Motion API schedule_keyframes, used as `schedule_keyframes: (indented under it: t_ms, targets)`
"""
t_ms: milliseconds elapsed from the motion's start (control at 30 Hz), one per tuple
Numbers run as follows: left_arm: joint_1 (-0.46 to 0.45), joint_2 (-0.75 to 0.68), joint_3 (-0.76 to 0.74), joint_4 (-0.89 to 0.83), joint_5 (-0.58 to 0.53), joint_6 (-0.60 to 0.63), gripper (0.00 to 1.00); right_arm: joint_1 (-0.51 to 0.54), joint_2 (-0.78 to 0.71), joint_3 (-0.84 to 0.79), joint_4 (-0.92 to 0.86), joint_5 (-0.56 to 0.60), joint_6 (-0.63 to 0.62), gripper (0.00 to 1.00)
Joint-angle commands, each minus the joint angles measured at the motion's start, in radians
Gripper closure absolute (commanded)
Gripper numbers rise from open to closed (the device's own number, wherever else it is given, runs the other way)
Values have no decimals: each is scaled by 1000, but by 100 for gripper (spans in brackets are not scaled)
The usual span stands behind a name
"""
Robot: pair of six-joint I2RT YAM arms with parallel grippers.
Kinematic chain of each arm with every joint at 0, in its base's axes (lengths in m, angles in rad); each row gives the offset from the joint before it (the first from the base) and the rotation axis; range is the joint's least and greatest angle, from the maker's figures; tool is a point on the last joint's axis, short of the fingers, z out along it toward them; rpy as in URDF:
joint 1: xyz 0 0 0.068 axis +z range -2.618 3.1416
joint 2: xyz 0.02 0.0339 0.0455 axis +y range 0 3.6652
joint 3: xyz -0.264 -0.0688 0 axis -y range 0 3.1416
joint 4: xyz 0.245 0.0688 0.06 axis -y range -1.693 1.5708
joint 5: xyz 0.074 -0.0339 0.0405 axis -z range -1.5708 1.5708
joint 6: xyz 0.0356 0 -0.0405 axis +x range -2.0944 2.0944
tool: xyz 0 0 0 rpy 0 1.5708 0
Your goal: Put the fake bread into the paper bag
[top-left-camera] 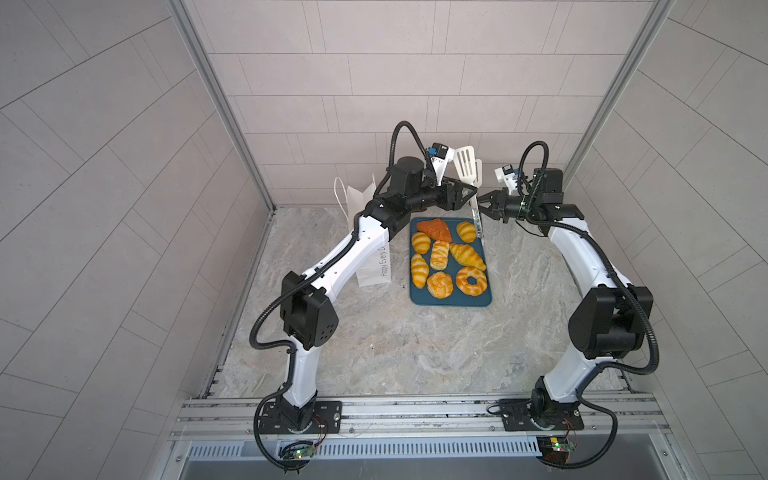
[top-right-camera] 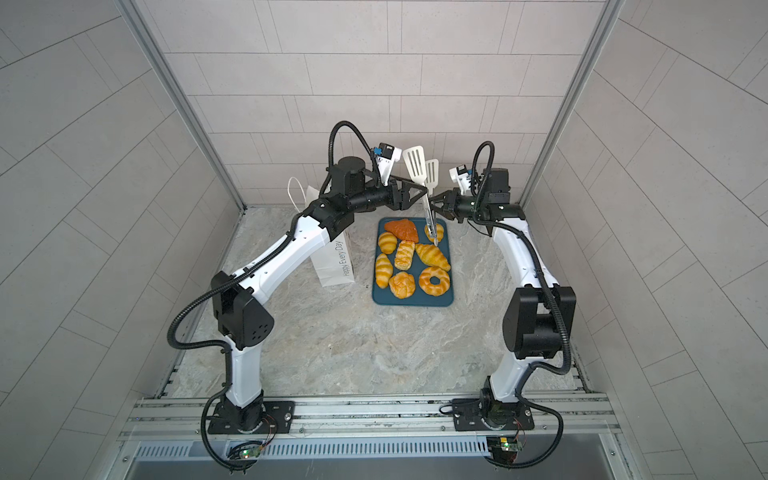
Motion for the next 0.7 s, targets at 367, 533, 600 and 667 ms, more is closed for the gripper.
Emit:
schedule_keyframes:
  t_ms: [367, 533, 600, 667]
  targets:
    - [10, -54, -28, 85, 115, -16, 39, 49, 21, 109, -72, -73, -70, 95]
    - [29, -80, -57, 111, 134, -26, 45, 49, 38, 135, -92, -84, -76, 94]
    - [37, -93, -78, 136, 143, -38, 46, 50, 46, 145, -106, -90, -85, 94]
    - [45, -105, -90, 150, 153, -44, 47, 50, 59, 169, -159, -95, -122, 94]
